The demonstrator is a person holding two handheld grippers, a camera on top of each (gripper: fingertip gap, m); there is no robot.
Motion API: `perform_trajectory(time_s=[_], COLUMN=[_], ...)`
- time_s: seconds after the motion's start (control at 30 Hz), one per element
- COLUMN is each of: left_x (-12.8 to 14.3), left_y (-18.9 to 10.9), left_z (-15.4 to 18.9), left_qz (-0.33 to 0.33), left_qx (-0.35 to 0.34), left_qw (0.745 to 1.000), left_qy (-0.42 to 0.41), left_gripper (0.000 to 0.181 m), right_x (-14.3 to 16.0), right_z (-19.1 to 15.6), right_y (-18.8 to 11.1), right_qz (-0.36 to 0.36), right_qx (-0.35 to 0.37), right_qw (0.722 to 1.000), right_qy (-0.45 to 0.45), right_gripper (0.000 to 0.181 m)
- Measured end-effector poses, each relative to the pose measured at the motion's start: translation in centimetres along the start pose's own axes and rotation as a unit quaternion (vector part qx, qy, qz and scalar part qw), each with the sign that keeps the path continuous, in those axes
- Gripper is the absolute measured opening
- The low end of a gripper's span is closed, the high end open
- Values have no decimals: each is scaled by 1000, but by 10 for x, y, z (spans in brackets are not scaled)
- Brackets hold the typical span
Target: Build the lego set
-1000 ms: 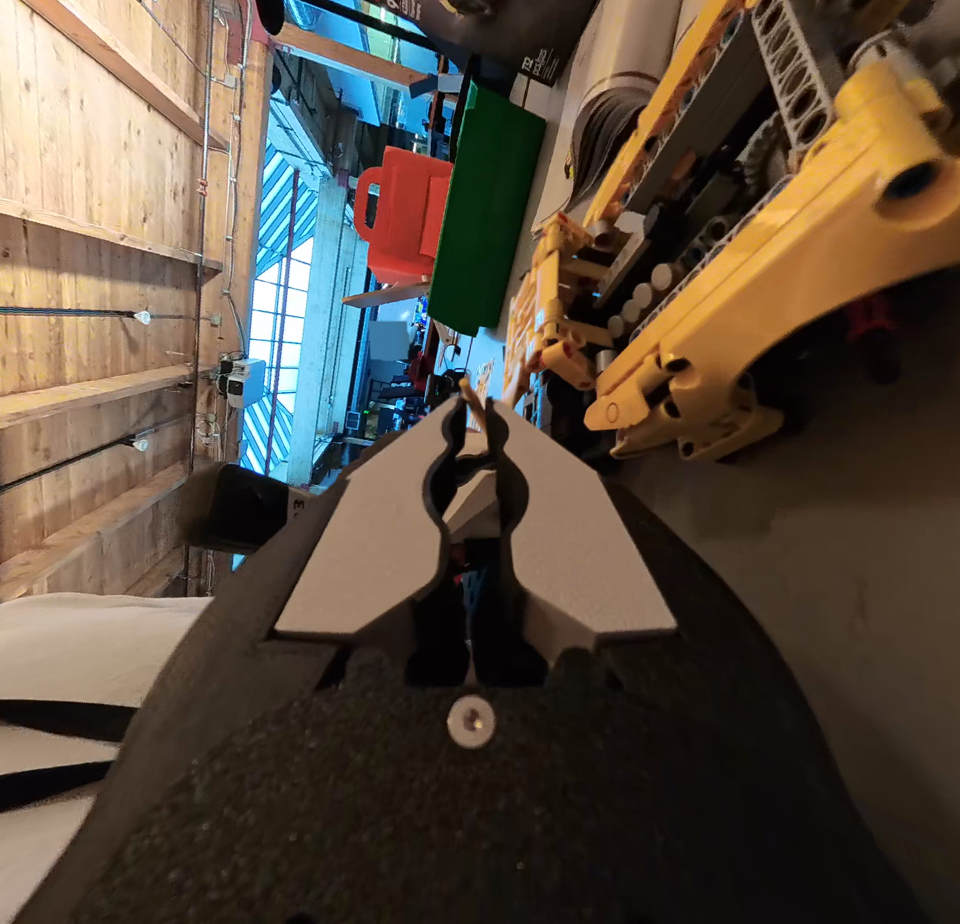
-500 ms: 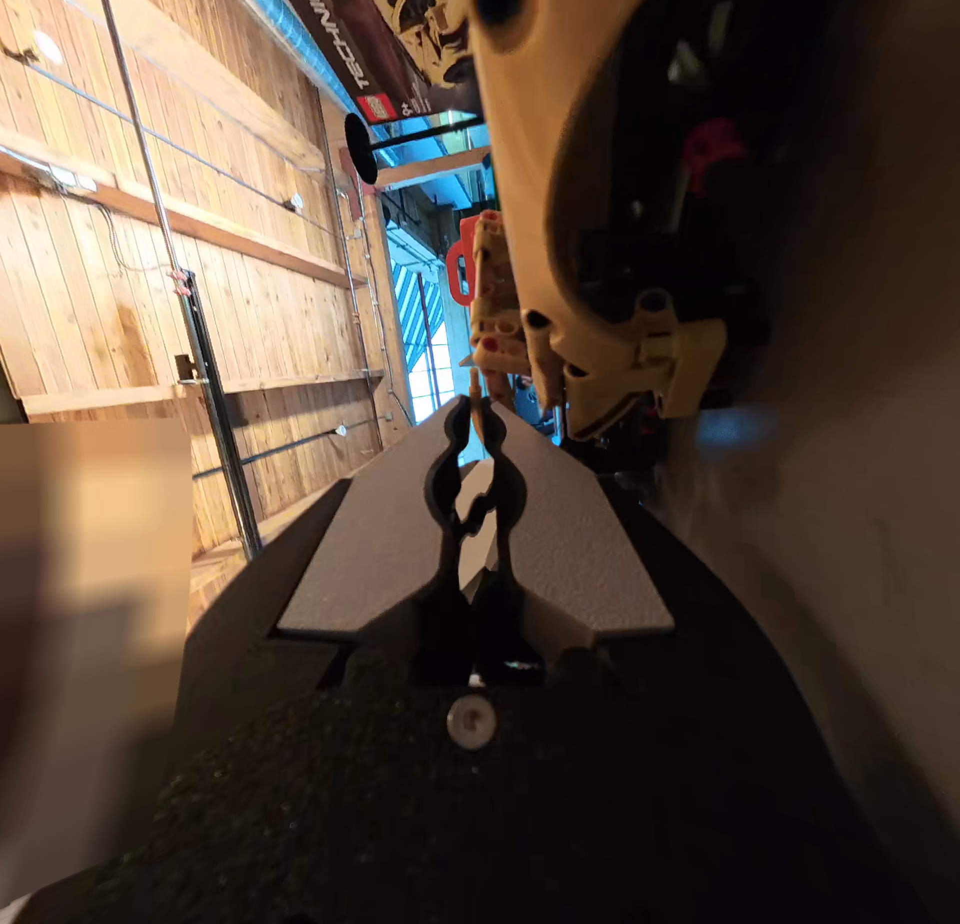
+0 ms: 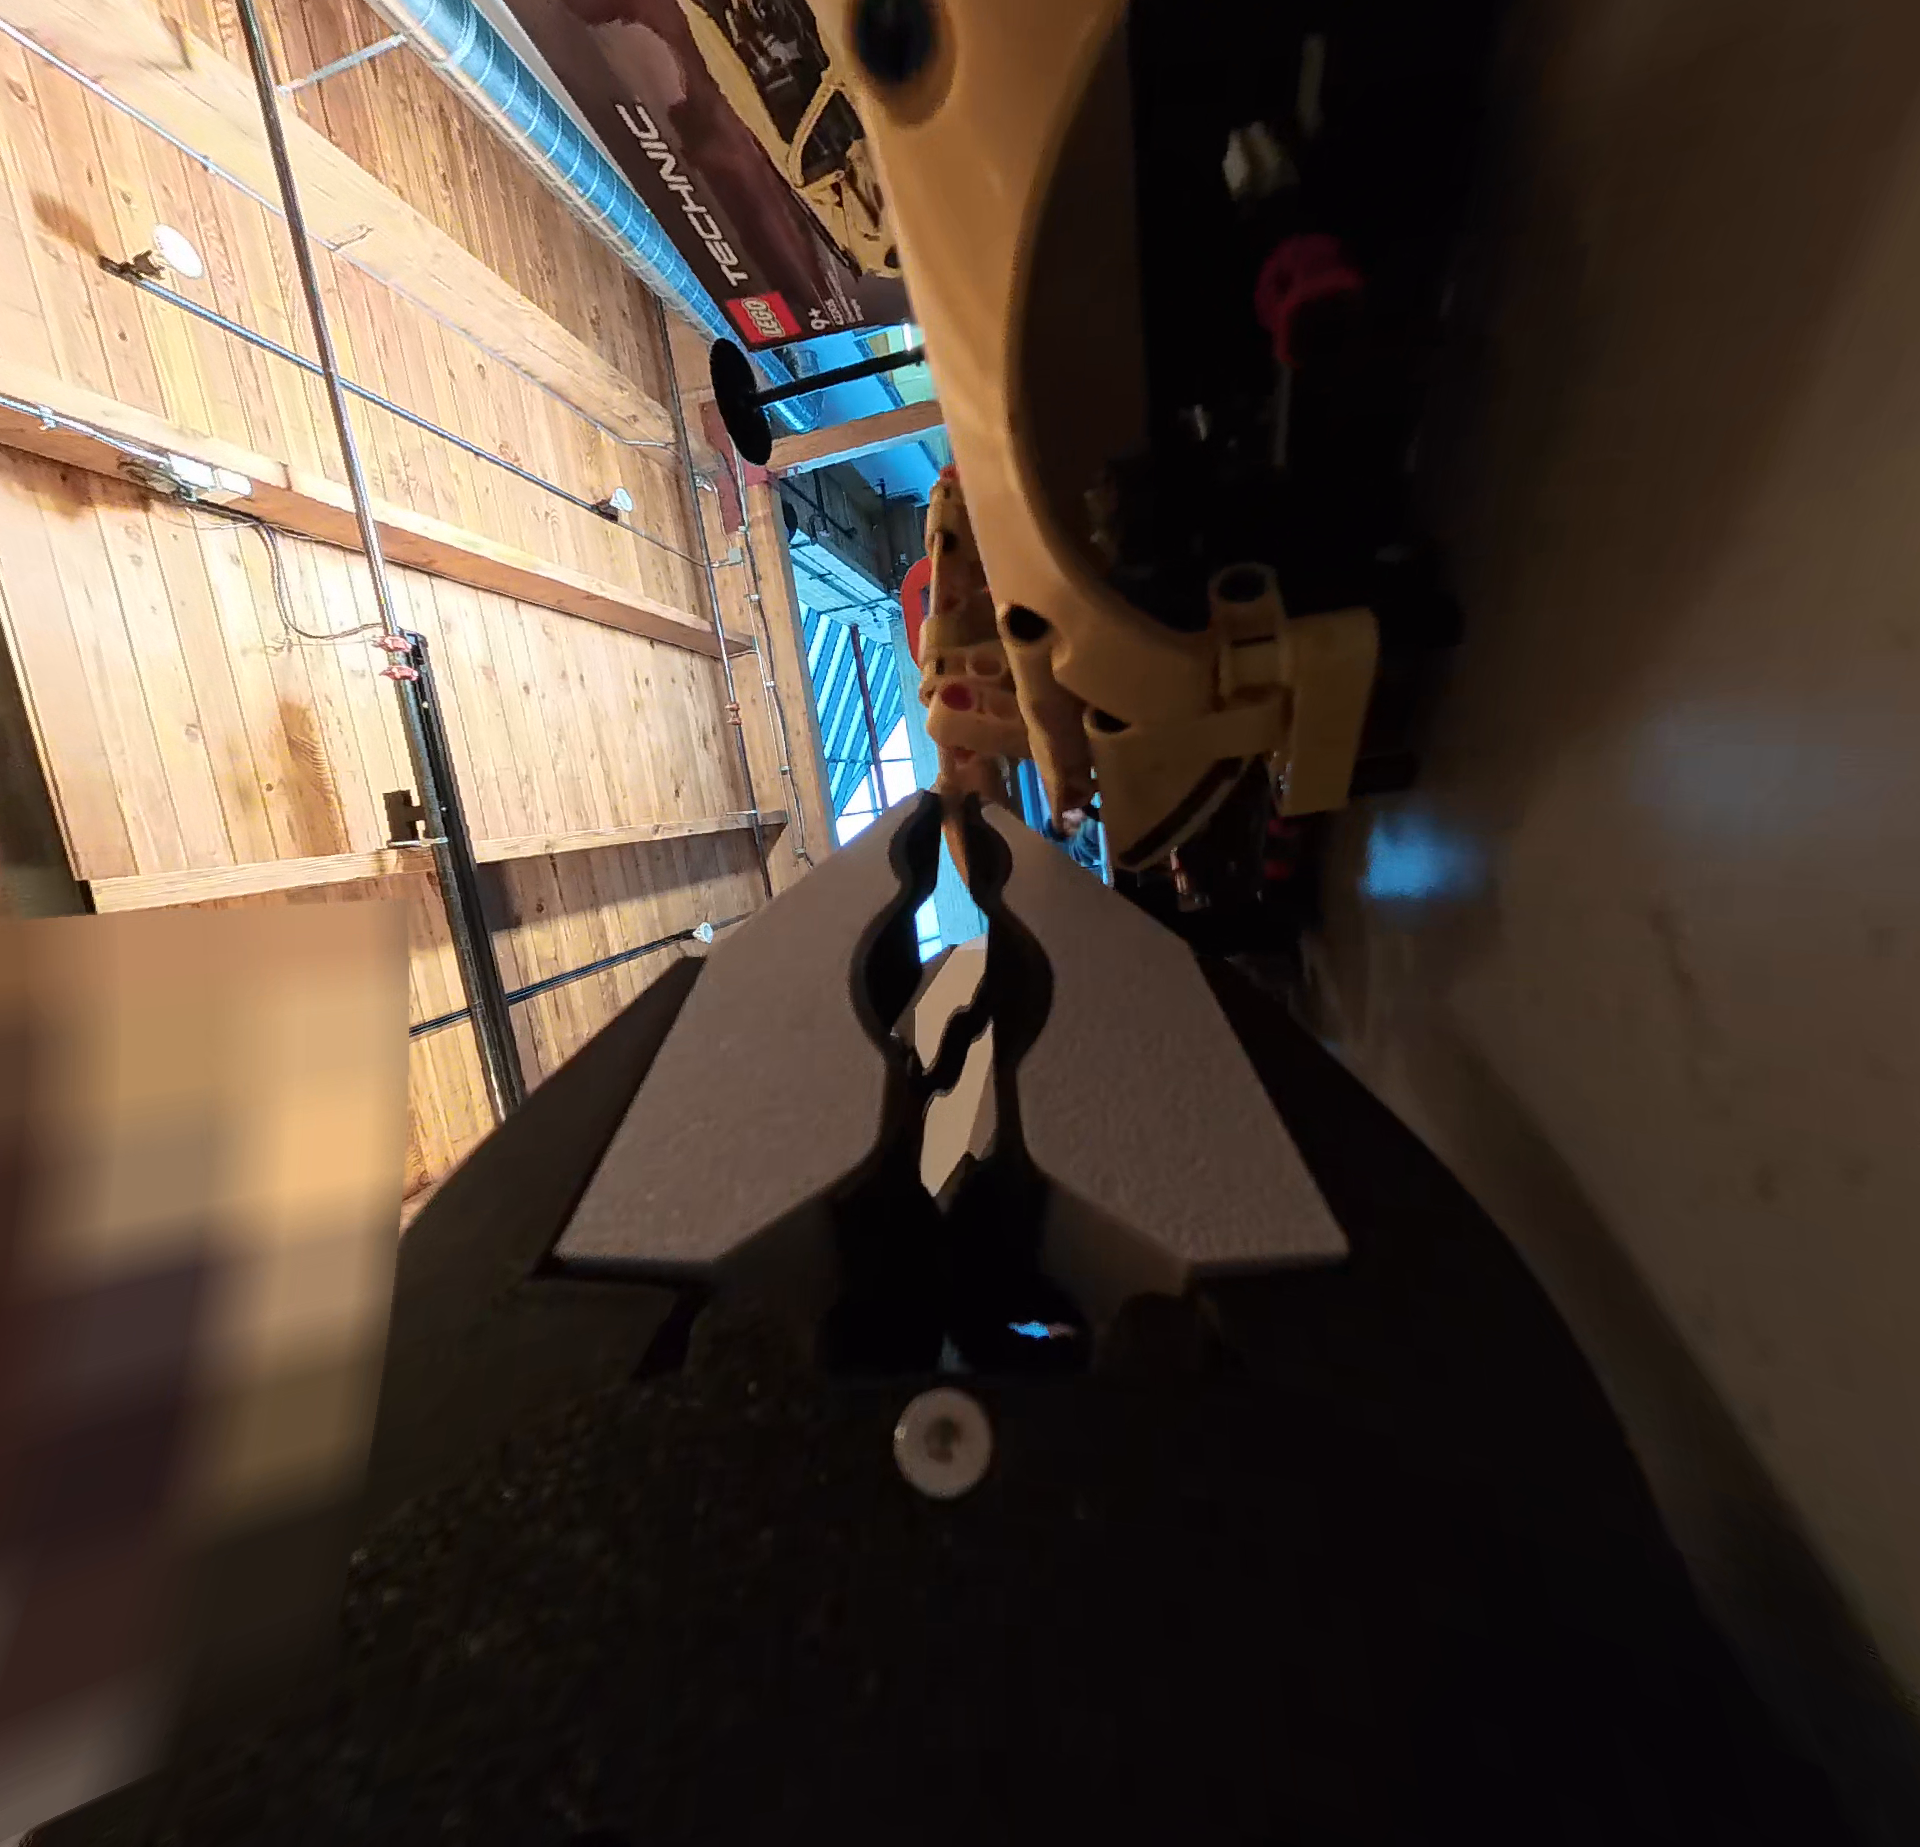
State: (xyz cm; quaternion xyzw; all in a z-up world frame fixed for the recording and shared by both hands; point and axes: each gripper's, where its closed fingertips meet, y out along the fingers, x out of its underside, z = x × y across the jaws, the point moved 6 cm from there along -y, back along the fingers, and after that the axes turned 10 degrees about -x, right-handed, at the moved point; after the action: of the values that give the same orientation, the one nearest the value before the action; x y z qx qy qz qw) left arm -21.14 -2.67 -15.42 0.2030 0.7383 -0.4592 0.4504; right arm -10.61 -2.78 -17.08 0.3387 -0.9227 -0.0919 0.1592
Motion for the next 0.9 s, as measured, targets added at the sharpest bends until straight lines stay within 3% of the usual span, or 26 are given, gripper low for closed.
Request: perform_trajectory(time_s=[0.5,0.7,0.8,0.9], left_x=[-1,-1,-1,-1], left_y=[3,3,3,2], left_z=[-1,-3,-3,-5], left_qz=[-4,-5,-6,-5], left_qx=[9,15,16,20], left_qw=[1000,999,999,999], left_qy=[-17,-31,-34,-46], left_gripper=[3,3,3,3], right_x=[-3,-4,-16,-26], right_z=[1,-11,-28,-36], right_y=[-3,-15,-19,-12], right_qz=[-1,-44,-87,-155], right_qx=[3,73,131,204], right_qw=[1000,990,947,861], right_qy=[-2,-114,-280,-439], right_gripper=[5,14,19,46])
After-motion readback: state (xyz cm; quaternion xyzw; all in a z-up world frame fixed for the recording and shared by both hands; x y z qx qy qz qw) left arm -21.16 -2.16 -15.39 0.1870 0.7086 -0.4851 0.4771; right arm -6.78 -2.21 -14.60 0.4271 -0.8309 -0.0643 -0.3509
